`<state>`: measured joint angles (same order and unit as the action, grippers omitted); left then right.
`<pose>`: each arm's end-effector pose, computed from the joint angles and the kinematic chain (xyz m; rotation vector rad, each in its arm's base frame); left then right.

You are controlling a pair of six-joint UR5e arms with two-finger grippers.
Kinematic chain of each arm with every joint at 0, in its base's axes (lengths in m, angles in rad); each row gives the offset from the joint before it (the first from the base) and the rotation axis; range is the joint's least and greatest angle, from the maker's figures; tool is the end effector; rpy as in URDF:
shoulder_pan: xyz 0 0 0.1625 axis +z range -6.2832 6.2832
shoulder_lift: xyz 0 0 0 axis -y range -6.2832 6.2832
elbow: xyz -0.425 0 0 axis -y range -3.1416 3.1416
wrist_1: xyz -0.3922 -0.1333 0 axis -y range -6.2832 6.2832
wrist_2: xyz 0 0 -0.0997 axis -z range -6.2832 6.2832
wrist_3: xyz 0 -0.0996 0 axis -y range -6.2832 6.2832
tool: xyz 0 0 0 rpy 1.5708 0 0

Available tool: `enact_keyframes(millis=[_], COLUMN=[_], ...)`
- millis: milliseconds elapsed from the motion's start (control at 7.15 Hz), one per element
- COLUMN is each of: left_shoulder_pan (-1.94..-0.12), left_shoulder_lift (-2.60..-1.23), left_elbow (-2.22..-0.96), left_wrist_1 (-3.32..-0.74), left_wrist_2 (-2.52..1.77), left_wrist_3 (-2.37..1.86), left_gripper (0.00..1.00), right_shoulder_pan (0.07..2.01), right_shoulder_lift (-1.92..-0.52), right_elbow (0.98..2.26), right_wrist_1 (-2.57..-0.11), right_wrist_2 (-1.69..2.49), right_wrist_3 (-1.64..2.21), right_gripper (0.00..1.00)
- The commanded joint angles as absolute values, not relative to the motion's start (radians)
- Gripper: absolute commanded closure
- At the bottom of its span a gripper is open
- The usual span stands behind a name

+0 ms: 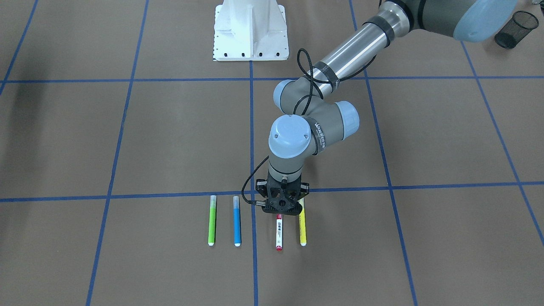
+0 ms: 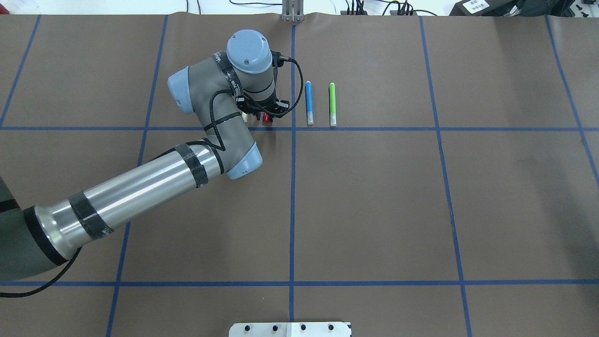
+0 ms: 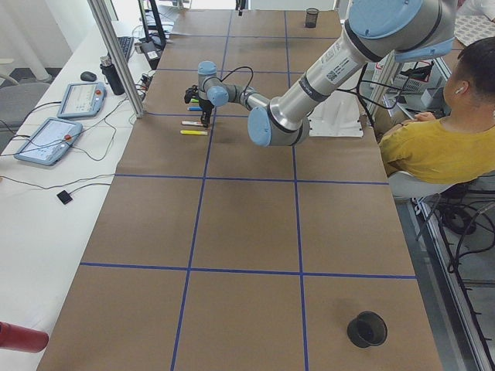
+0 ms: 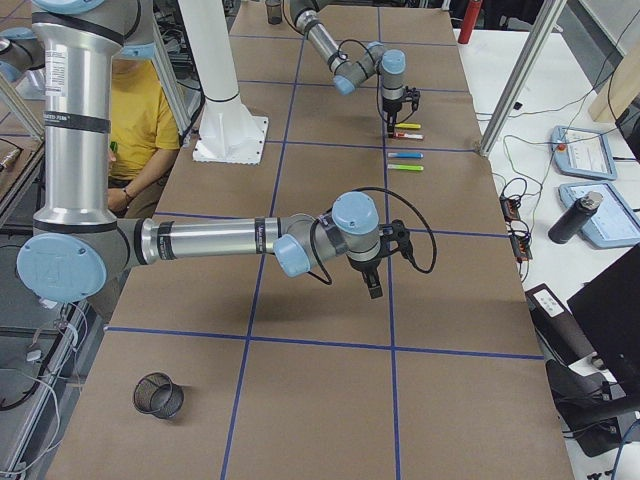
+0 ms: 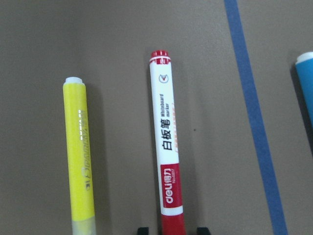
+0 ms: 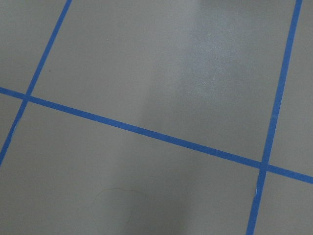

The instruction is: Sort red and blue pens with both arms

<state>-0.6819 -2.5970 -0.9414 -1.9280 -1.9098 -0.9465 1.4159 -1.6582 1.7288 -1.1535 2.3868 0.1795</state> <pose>0.6063 -0.6212 0.2313 0.1973 0.7887 0.0734 -0.0131 -0.4779 0.5718 0.3207 -0.8645 -0.1761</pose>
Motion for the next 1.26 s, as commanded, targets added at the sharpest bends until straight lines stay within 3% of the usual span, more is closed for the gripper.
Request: enact_keyframes(millis=[0,419,699,1118], left_shoulder_pan=[-0.681,-0.678,-0.683,-0.707], left_shoulder_lift=[-2.597,-2.597,-2.597,-2.565], left_elbow=[-0.94,-0.942,-0.963,-1.17], left_wrist_1=[-1.928,-1.928,-1.928,-1.768], left_wrist_2=[-1.91,-1.91,-1.91,-1.928], left_wrist_3=[-0.946,-0.946,-0.945,-0.928], left_gripper=[0.66,0.96,1.0,1.0], right_shoulder_pan=[1.416,1.416,1.416,1.416], right_shoulder_lift=[-1.658,-1.658,-1.657,-1.657], right_elbow=[1.729,1.729,1.727,1.727], right_wrist_1=[-1.154,-1.155,-1.154,-1.154], right_wrist_2=[2.387,2.385,2.387,2.387], right_wrist_3=[0.179,0.179,0.179,0.178], right_gripper=[0.0,0.0,0.0,0.0])
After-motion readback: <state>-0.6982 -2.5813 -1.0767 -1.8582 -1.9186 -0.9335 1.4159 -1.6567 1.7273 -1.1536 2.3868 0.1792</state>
